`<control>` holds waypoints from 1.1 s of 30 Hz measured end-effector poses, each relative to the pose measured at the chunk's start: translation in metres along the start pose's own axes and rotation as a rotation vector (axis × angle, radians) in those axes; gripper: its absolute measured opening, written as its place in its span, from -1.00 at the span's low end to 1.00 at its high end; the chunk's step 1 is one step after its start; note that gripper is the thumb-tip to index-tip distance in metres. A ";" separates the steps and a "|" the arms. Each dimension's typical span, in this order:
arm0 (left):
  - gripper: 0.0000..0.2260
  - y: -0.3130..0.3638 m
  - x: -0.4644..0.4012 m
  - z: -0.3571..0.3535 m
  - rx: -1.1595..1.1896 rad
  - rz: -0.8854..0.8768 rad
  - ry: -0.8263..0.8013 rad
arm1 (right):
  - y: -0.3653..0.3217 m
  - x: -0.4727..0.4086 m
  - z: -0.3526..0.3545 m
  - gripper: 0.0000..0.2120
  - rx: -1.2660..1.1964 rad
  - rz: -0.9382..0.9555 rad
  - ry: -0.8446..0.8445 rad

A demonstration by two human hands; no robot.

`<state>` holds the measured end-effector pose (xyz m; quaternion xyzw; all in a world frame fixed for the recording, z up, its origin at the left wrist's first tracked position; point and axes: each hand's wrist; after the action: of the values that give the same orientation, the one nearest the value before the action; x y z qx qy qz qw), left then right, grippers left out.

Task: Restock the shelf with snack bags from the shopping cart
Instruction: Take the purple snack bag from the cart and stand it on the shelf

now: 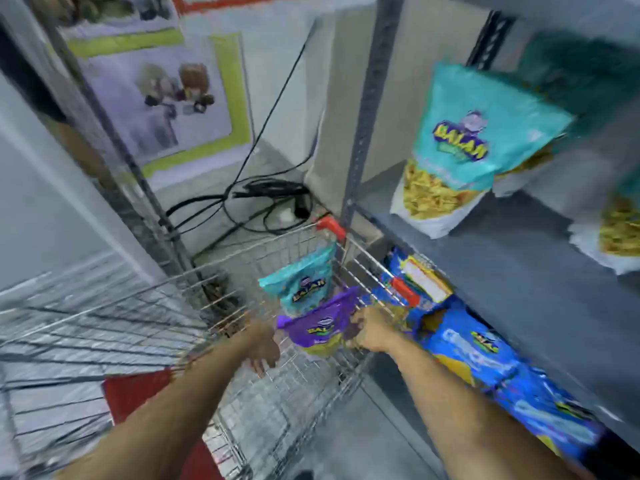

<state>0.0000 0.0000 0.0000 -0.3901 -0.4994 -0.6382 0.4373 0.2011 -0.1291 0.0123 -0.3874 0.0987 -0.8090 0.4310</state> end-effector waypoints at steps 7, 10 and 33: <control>-0.72 -0.002 -0.082 -0.030 0.400 -0.599 0.353 | 0.024 -0.068 0.016 -0.40 0.191 -0.021 -0.112; -0.85 0.010 -0.104 -0.034 0.513 -0.685 0.508 | 0.038 -0.093 0.002 -0.56 -0.040 -0.052 -0.179; -0.40 0.150 0.147 0.019 0.330 -0.919 0.606 | -0.022 0.114 0.145 -0.46 -0.707 0.250 0.563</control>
<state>0.0977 -0.0245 0.1855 0.1407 -0.5632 -0.7595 0.2937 0.2534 -0.1787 0.1836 -0.2611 0.5272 -0.7412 0.3234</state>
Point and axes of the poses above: each hand's wrist, its own x-axis away from the middle knuckle, its own z-axis out of the back of the hand, y = z × x, and after that the axes turned 2 degrees about -y, right-handed
